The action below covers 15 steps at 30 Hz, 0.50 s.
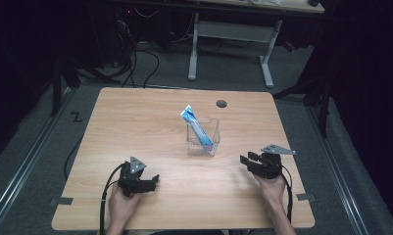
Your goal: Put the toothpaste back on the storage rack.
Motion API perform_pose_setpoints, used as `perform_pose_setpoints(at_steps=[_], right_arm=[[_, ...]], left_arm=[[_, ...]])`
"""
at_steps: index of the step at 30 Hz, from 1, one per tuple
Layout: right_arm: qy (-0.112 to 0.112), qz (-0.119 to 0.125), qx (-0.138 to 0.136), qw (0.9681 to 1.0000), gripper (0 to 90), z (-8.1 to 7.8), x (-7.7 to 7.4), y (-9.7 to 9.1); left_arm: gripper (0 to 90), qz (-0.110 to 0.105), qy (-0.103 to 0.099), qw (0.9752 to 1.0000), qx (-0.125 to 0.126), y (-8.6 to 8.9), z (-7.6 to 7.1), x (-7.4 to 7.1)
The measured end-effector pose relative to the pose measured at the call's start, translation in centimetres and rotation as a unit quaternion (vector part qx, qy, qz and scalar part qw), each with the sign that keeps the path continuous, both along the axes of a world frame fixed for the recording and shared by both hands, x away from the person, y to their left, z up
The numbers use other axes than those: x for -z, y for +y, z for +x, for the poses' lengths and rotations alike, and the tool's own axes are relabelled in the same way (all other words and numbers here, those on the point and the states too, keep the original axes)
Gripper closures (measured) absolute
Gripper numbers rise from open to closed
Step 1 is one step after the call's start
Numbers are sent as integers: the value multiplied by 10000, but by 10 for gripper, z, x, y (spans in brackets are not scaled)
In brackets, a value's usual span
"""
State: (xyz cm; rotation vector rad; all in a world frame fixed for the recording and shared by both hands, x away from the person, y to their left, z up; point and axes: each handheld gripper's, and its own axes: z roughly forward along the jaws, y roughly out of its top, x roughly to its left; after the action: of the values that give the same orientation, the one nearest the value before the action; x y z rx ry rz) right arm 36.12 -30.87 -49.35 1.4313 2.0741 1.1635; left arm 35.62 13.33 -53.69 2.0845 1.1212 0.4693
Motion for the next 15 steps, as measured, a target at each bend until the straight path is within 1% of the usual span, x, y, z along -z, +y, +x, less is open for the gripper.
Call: perform_pose_setpoints(at_steps=[6, 7, 9, 10, 11, 12, 15], right_arm=[[13, -134, -12, 9999, 551, 1, 9, 2], [10, -188, -8, 9998, 550, 1, 11, 2], [31, -399, 55, 9992, 542, 1, 14, 4], [23, -451, 50, 9990, 542, 1, 15, 4], [26, -428, 60, 9991, 542, 1, 16, 5], [10, -451, 55, 9990, 542, 2, 17, 5], [53, -554, 70, 9984, 539, 4, 21, 7]], left_arm=[[171, 1, 1, 10000, 0, 0, 0, 0], [171, 3, 0, 10000, 1, 0, 0, 0], [171, 3, 0, 10000, -4, 0, 0, 0], [171, 4, 1, 10000, -5, 0, 0, 0], [171, 4, 0, 10000, -7, 0, 0, 0], [171, 4, 1, 10000, -8, 0, 0, 0], [171, 8, 2, 10000, -9, 0, 0, 0]])
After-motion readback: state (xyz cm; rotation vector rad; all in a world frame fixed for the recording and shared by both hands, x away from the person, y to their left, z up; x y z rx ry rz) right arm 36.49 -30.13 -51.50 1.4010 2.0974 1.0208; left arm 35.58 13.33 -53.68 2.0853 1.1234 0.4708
